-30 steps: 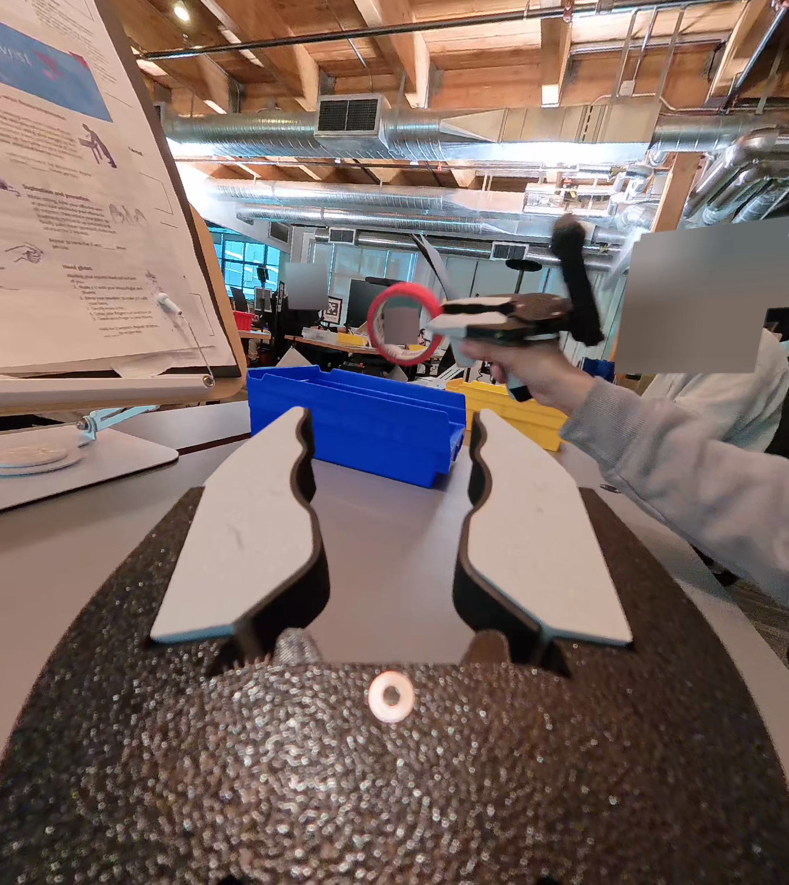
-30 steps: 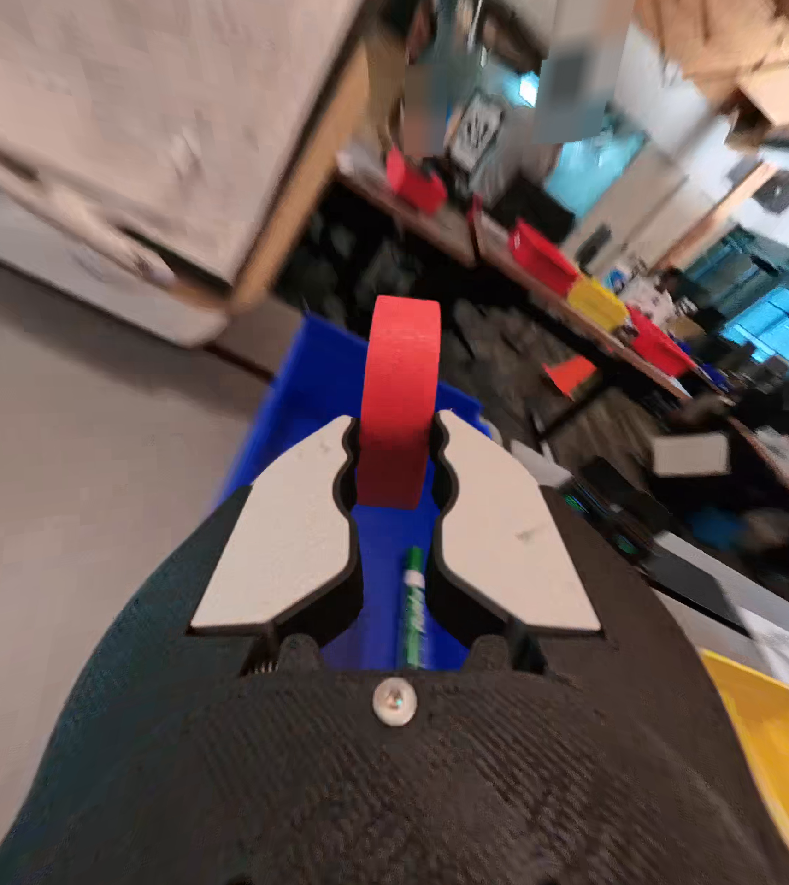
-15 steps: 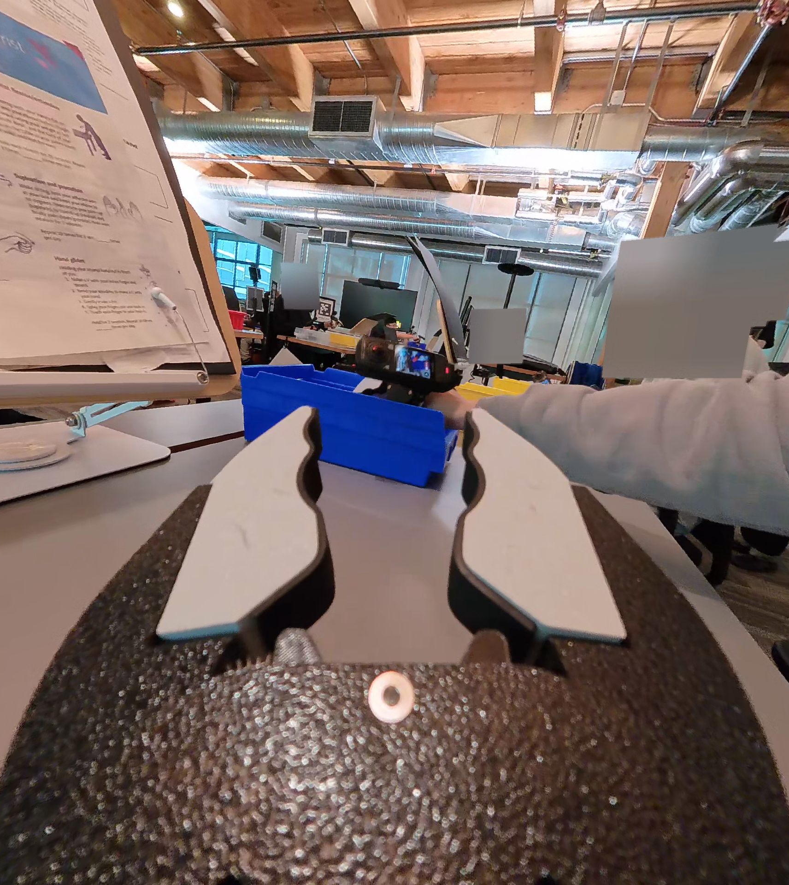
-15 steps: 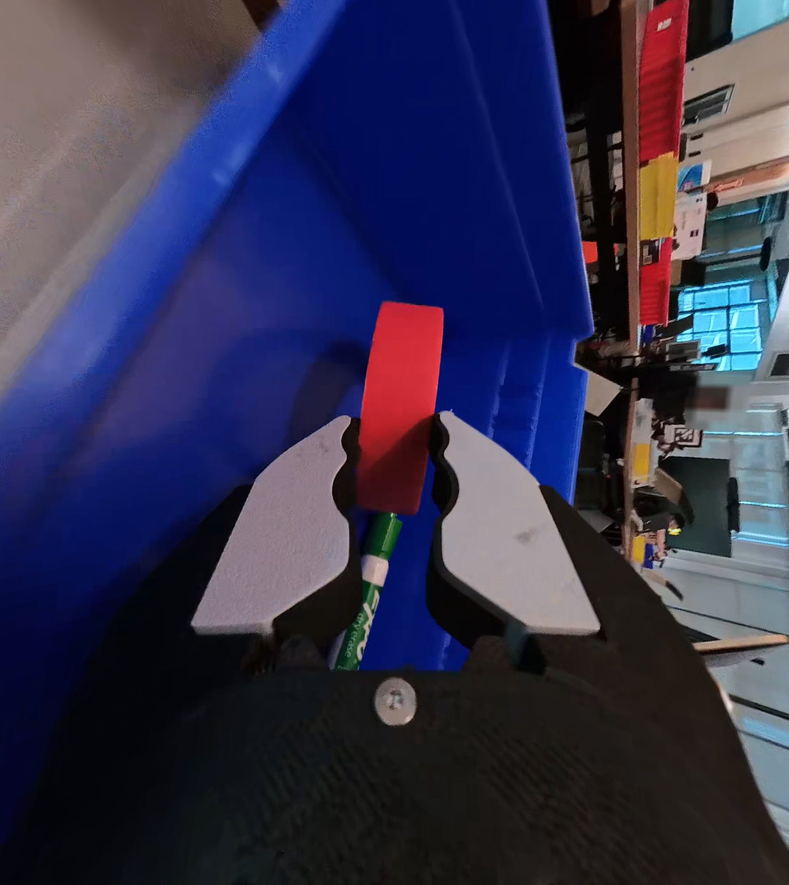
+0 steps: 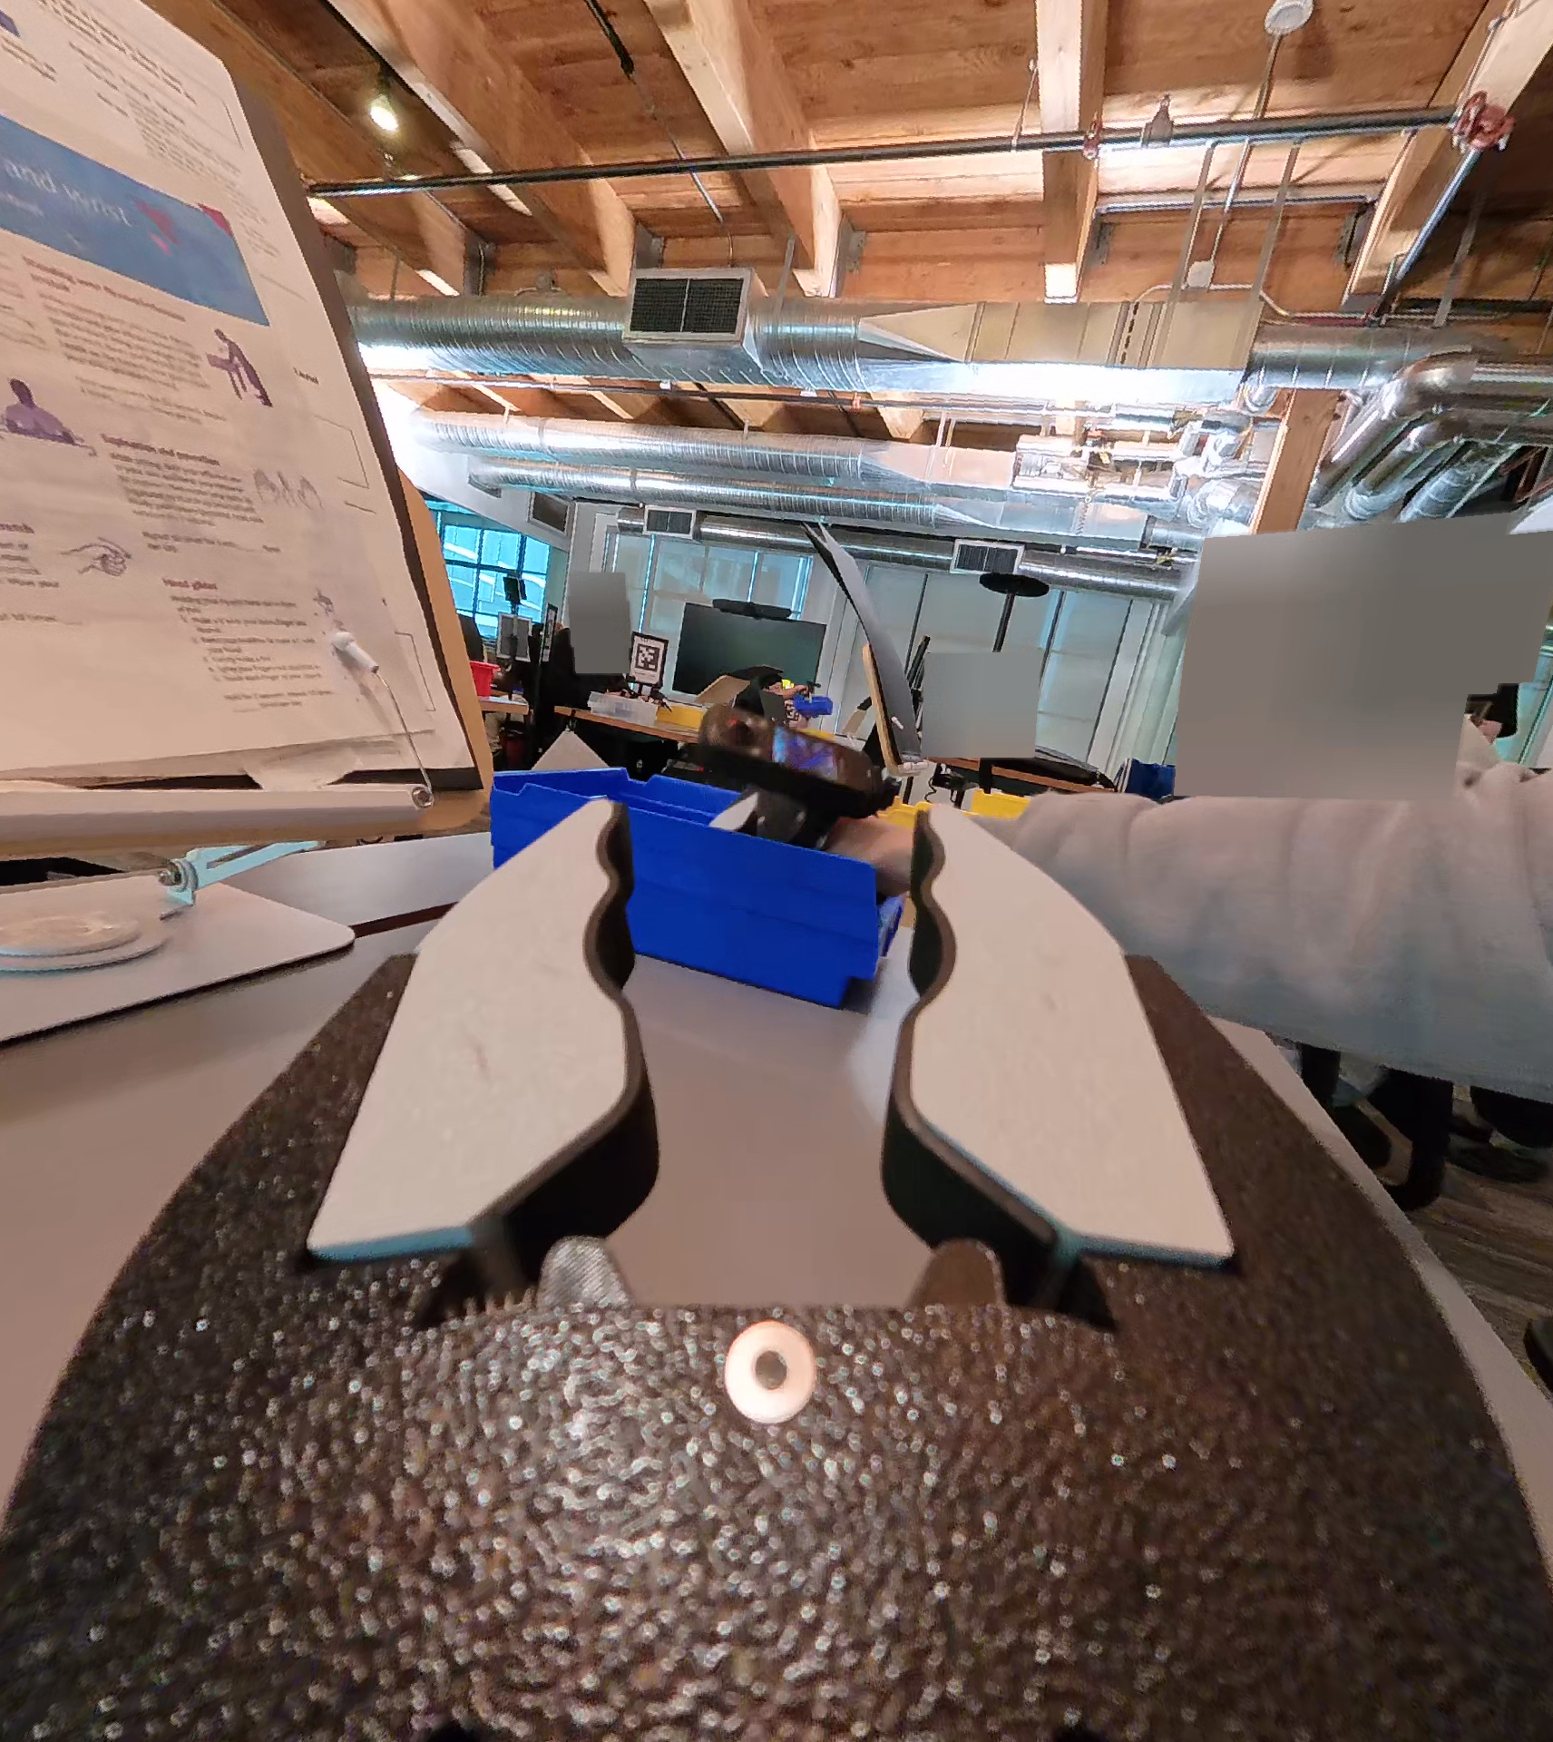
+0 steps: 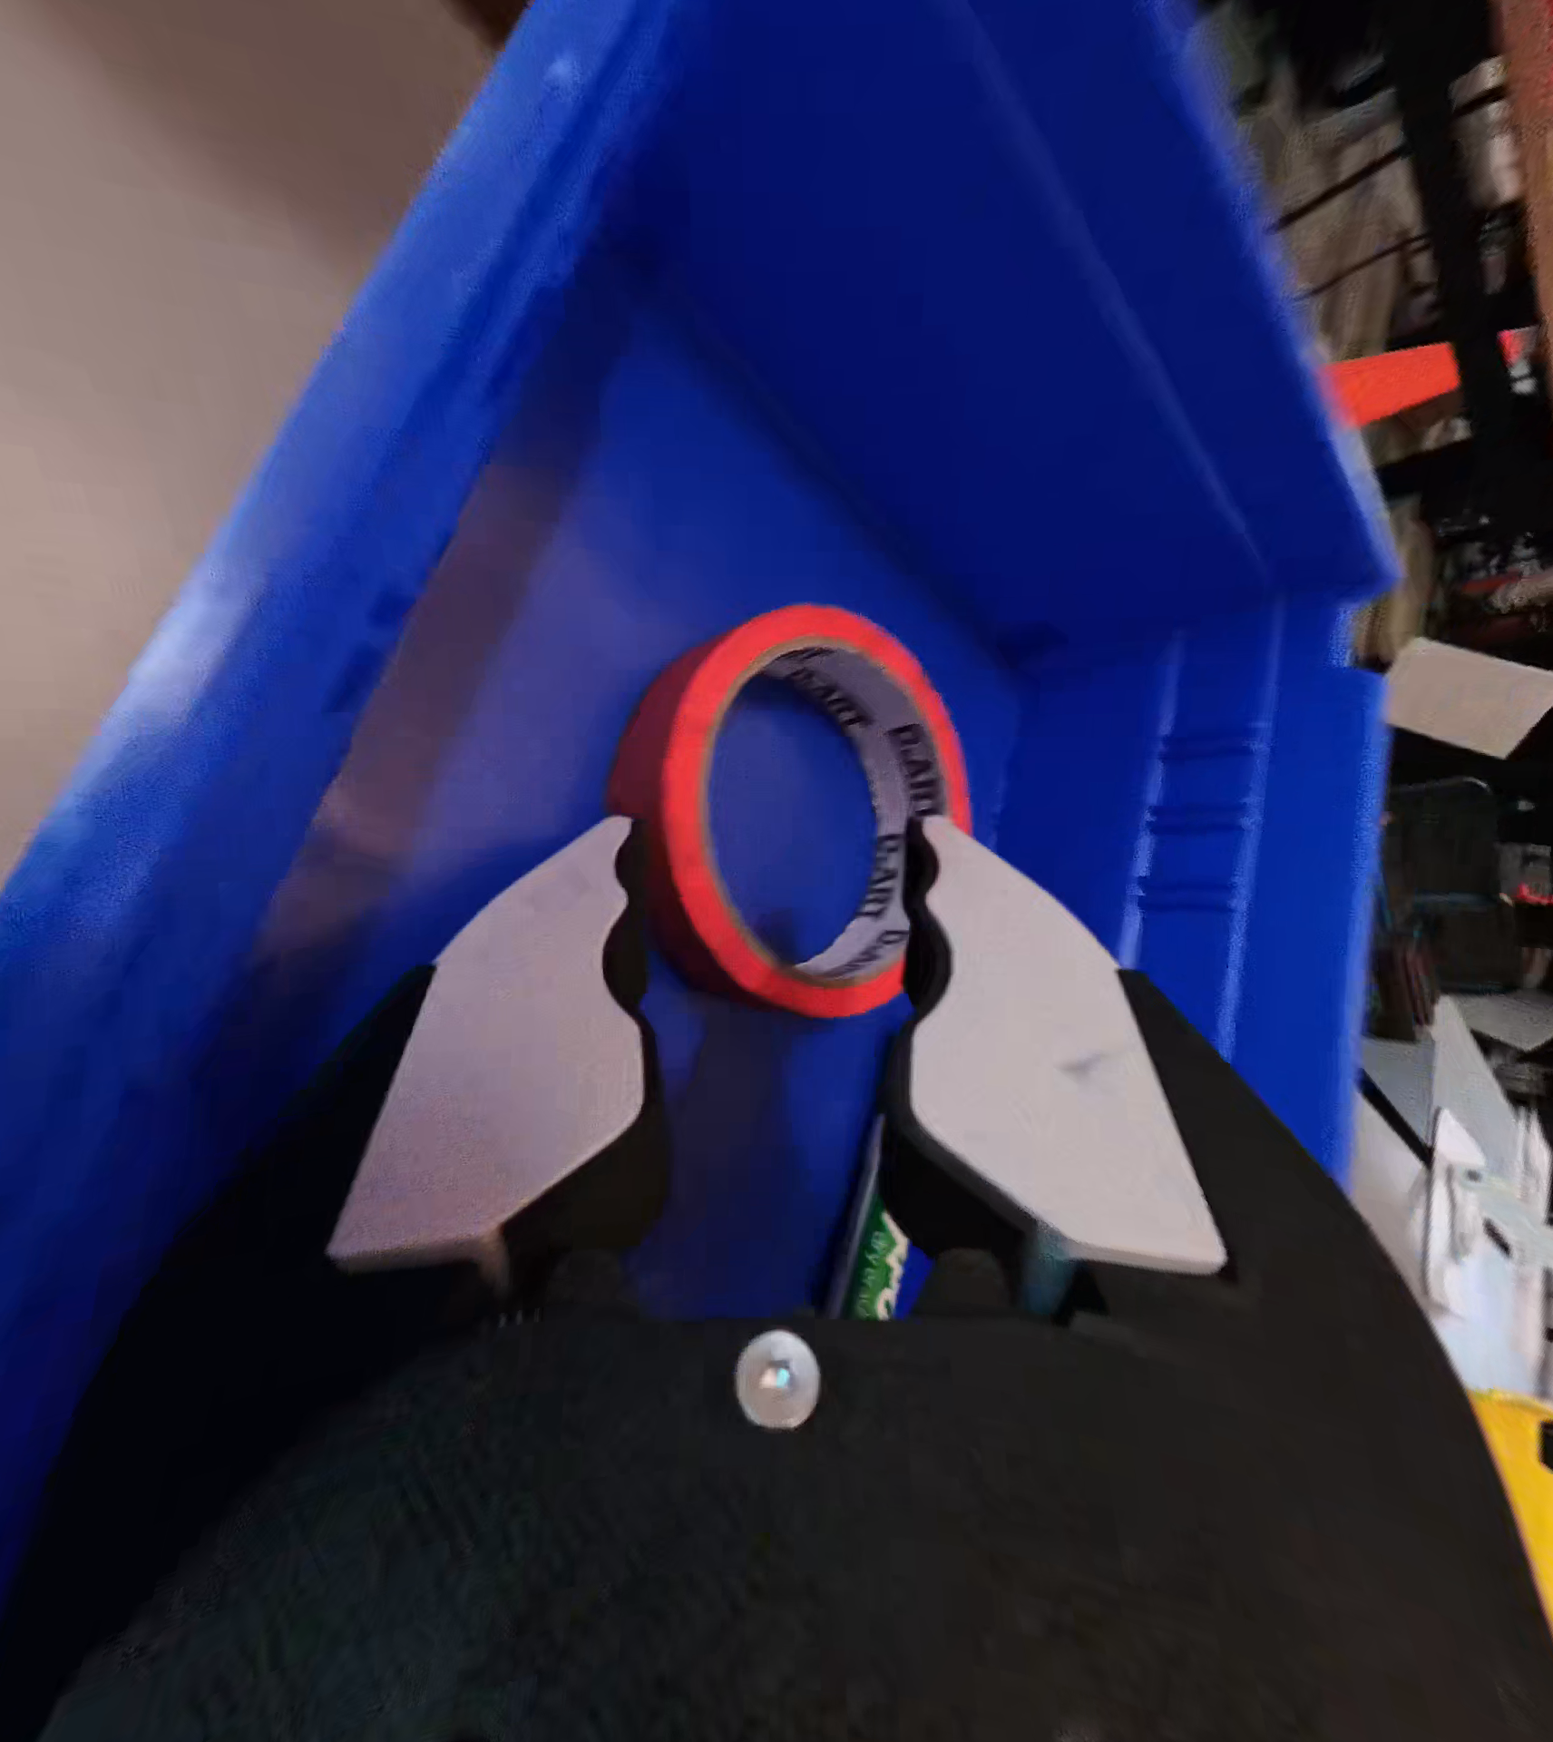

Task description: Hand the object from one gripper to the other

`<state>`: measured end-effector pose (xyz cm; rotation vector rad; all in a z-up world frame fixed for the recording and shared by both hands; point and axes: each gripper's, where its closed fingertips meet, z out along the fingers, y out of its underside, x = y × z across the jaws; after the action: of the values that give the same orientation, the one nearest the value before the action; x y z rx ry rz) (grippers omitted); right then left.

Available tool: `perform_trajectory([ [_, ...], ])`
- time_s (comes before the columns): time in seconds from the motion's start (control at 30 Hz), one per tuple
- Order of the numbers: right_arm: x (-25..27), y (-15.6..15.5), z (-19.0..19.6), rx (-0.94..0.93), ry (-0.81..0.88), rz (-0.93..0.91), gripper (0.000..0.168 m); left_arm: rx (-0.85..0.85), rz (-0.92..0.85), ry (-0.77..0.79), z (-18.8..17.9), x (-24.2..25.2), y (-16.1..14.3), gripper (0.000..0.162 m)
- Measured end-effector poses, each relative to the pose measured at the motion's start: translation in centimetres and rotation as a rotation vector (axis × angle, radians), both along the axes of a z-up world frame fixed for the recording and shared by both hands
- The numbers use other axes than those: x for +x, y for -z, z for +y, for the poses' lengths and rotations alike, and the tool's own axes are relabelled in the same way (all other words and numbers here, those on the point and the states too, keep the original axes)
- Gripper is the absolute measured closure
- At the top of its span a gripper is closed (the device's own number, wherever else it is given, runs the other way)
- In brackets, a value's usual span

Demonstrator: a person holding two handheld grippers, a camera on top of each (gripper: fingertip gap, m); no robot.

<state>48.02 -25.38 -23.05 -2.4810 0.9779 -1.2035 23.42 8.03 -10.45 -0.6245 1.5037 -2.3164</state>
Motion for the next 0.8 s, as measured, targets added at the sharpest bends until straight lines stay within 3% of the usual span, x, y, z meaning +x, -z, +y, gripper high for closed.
perform_trajectory([
  [0.17, 0.0, -9.9, -1.5, 0.305, 0.18, -0.26, 0.067, 0.024, -0.042, -0.083, 0.8, 0.2, -0.8, 0.106],
  [0.27, -3.2, -15.7, 1.4, 0.702, 0.151, -0.403, 0.061, 0.02, -0.018, -0.136, 1.7, 0.5, -1.6, 0.109],
  [0.33, -6.5, -17.6, 5.6, 0.886, 0.027, -0.405, 0.061, -0.001, 0.033, -0.187, 2.9, 1.1, -2.1, 0.112],
  [0.43, -12.2, -18.4, 13.5, 1.108, -0.206, -0.377, 0.061, -0.075, 0.1, -0.376, 7.0, 2.1, -3.0, 0.113],
  [0.53, -17.0, -17.5, 20.4, 1.303, -0.403, -0.341, 0.077, -0.141, 0.255, -0.828, 16.2, 2.2, -2.0, 0.116],
  [0.6, -18.9, -16.1, 23.8, 1.372, -0.486, -0.306, 0.082, -0.096, 0.312, -1.022, 21.3, 1.1, -1.1, 0.115],
  [0.7, -19.6, -13.9, 27.1, 1.348, -0.56, -0.309, 0.085, -0.031, 0.503, -1.09, 26.5, 0.5, 2.2, 0.115],
  [0.8, -20.1, -12.4, 28.7, 1.389, -0.555, -0.254, 0.075, 0.02, 0.781, -0.999, 28.3, 0.8, 7.0, 0.111],
])
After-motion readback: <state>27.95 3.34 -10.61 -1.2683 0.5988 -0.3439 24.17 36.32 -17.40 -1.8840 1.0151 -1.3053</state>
